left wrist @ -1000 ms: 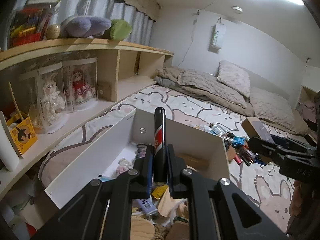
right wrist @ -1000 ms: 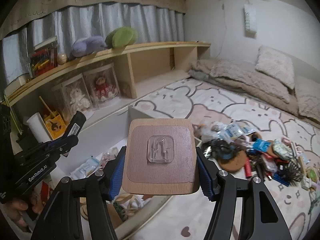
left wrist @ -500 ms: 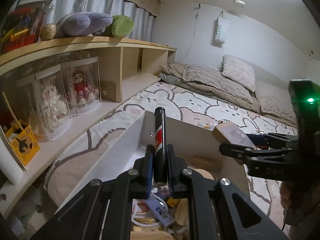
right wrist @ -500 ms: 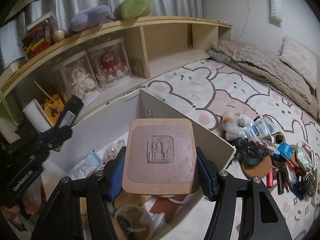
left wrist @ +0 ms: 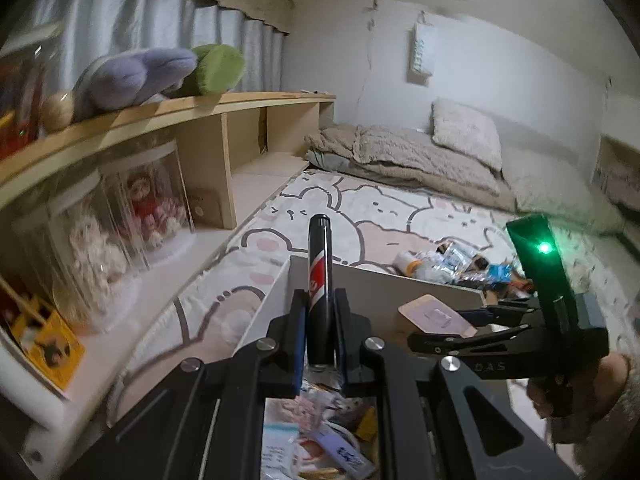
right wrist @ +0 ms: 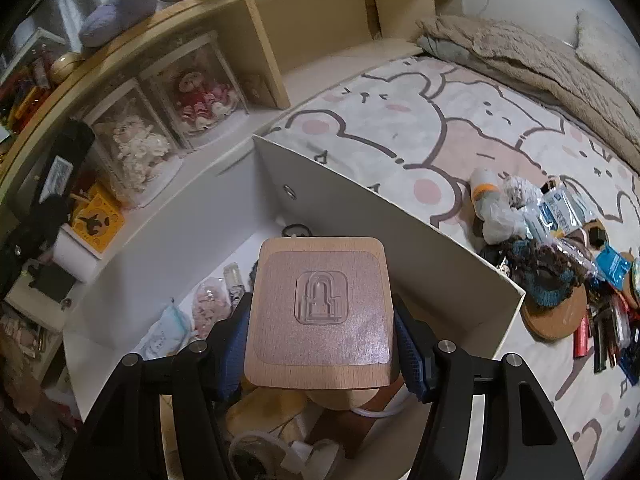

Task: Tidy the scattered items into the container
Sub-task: 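Lower the black marker and hook plate into the white box with both tools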

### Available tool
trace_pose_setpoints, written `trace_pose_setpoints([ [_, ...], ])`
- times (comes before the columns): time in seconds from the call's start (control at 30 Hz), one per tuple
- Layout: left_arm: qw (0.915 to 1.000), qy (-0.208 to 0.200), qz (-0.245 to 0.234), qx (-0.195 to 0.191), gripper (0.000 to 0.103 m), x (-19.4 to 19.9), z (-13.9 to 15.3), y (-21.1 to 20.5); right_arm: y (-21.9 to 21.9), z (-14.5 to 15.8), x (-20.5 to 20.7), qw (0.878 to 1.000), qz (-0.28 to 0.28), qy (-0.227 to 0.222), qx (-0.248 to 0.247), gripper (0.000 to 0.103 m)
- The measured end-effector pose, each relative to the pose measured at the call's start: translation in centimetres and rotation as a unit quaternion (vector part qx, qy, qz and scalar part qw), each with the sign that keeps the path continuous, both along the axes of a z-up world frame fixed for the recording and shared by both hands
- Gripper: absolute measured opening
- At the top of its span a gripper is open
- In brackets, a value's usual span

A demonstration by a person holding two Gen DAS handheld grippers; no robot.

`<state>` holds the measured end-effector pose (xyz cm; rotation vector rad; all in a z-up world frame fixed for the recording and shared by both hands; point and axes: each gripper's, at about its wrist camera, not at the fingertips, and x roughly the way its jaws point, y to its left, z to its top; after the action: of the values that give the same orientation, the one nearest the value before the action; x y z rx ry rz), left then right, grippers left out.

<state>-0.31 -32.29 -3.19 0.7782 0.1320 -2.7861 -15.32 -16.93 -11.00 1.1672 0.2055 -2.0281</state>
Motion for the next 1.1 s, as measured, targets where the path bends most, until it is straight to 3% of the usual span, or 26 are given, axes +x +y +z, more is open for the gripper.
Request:
trace_pose_setpoints([
  [0.23,0.9976,-0.05,-0.019,-0.044,0.012,-3.1,-1.2,0.1,-0.1,-0.2,-0.5,1.0,-0.002,0.0,0.001,0.064],
  [0.47,0.9917,-0.106,-0.055,-0.049,0.013,-5.6,-3.1,0.7,0.1,-0.7,-1.1,1.0,-0.005,-0.02,-0.003,0.064],
  [0.57,0.9887,-0.129,-0.065,-0.04,0.013,-6.7,-3.9,0.9,0.5,-0.7,-0.9,1.0,-0.005,-0.019,-0.009,0.066],
  [0.63,0.9859,-0.148,-0.072,-0.03,0.013,-7.4,-4.4,0.9,0.8,-0.4,-0.9,1.0,-0.007,-0.011,-0.012,0.083],
  [0.67,0.9852,-0.153,-0.074,-0.027,0.013,-7.6,-4.6,0.9,0.9,-0.2,-0.8,1.0,-0.007,-0.007,-0.017,0.085],
  [0.77,0.9818,-0.171,-0.082,-0.015,0.013,-8.3,-5.0,0.9,1.4,0.6,-0.8,1.0,-0.008,-0.003,-0.029,0.085],
  [1.0,0.967,-0.219,-0.108,0.073,0.013,-11.1,-6.2,0.0,2.2,1.3,-0.3,0.999,-0.005,-0.001,-0.039,0.086],
  [1.1,0.9622,-0.241,-0.105,0.072,0.013,-12.0,-6.9,0.2,2.4,1.3,0.0,0.999,-0.001,0.005,-0.037,0.086],
])
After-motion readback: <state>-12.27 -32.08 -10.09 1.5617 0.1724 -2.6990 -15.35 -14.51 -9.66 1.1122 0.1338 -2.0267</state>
